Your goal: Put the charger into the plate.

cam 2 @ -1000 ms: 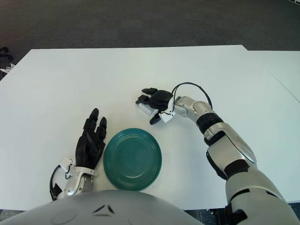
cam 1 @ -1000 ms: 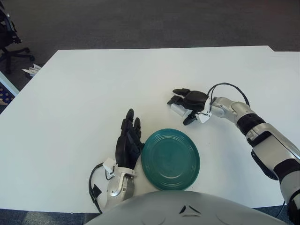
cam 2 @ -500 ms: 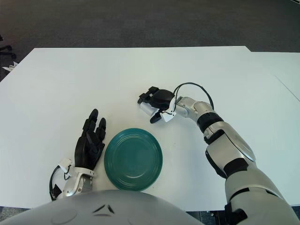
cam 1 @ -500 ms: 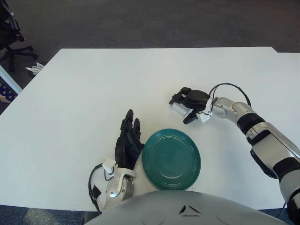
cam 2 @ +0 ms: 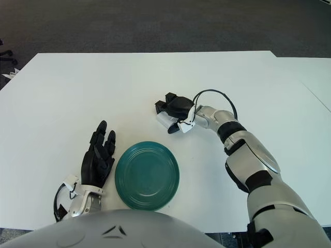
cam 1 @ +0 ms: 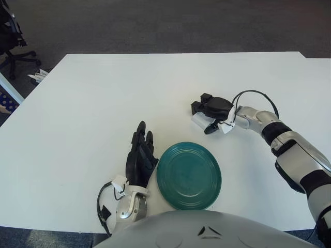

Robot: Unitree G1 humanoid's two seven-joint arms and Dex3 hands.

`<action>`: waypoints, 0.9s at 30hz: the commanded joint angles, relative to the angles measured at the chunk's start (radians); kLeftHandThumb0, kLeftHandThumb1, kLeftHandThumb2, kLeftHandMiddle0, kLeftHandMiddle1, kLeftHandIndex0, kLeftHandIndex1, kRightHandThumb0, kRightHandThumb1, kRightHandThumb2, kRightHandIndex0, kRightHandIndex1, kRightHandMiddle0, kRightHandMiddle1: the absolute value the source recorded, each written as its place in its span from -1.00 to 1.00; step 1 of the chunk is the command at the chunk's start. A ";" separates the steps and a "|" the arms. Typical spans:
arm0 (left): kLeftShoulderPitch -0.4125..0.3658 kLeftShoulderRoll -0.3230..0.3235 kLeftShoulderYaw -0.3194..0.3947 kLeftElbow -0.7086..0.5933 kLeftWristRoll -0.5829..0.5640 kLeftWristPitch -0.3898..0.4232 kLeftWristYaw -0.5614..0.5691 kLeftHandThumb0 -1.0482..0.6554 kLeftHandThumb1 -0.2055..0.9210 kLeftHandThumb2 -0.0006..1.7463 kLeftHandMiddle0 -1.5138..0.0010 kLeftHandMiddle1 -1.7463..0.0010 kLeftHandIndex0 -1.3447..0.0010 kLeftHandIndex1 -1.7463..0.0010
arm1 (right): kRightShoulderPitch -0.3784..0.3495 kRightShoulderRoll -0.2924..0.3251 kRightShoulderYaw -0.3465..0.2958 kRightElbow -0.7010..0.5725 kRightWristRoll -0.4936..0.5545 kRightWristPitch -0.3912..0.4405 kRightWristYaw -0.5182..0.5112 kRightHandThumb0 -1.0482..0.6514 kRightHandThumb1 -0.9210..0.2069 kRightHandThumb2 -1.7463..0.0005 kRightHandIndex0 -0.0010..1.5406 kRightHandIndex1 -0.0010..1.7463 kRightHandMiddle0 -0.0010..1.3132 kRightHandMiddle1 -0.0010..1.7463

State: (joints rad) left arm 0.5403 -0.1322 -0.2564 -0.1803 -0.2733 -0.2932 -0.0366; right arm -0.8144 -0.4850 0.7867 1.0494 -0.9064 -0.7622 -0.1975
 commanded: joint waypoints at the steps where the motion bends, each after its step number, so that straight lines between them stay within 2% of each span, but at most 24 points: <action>1: 0.003 -0.045 -0.017 0.021 -0.016 0.010 -0.001 -1.00 1.00 0.03 0.95 1.00 1.00 0.69 | 0.001 -0.038 0.046 0.018 -0.075 -0.001 0.012 -0.26 -0.37 -0.14 -0.05 1.00 -0.35 1.00; 9: -0.001 -0.039 -0.019 0.030 -0.012 -0.004 -0.005 -1.00 1.00 0.03 0.94 1.00 1.00 0.69 | -0.014 -0.052 0.059 -0.004 -0.082 -0.009 0.039 -0.29 -0.22 -0.27 0.04 1.00 -0.25 1.00; 11: -0.002 -0.036 -0.019 0.031 -0.017 -0.003 -0.010 -1.00 1.00 0.04 0.94 0.99 1.00 0.69 | -0.014 -0.056 0.051 -0.014 -0.070 -0.013 0.059 -0.45 -0.60 -0.03 0.09 1.00 -0.01 1.00; 13: -0.002 -0.035 -0.019 0.030 -0.025 -0.002 -0.014 -1.00 1.00 0.04 0.93 0.99 1.00 0.70 | -0.011 -0.059 0.039 -0.022 -0.055 -0.014 0.075 -0.56 -0.84 0.11 0.13 1.00 0.16 1.00; 19: -0.012 -0.036 -0.012 0.043 -0.032 -0.009 -0.019 -1.00 1.00 0.05 0.93 0.99 1.00 0.70 | -0.001 -0.057 0.013 -0.034 -0.024 -0.007 0.108 -0.64 -0.98 0.17 0.17 1.00 0.27 1.00; 27: -0.018 -0.033 -0.009 0.053 -0.033 -0.020 -0.030 -1.00 1.00 0.06 0.93 1.00 1.00 0.68 | -0.002 -0.061 0.000 -0.050 -0.014 -0.027 0.132 -0.72 -1.00 0.08 0.20 1.00 0.31 1.00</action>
State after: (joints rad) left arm 0.5177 -0.1338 -0.2571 -0.1468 -0.3049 -0.3161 -0.0613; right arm -0.8443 -0.5392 0.7818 1.0016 -0.9131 -0.7800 -0.0931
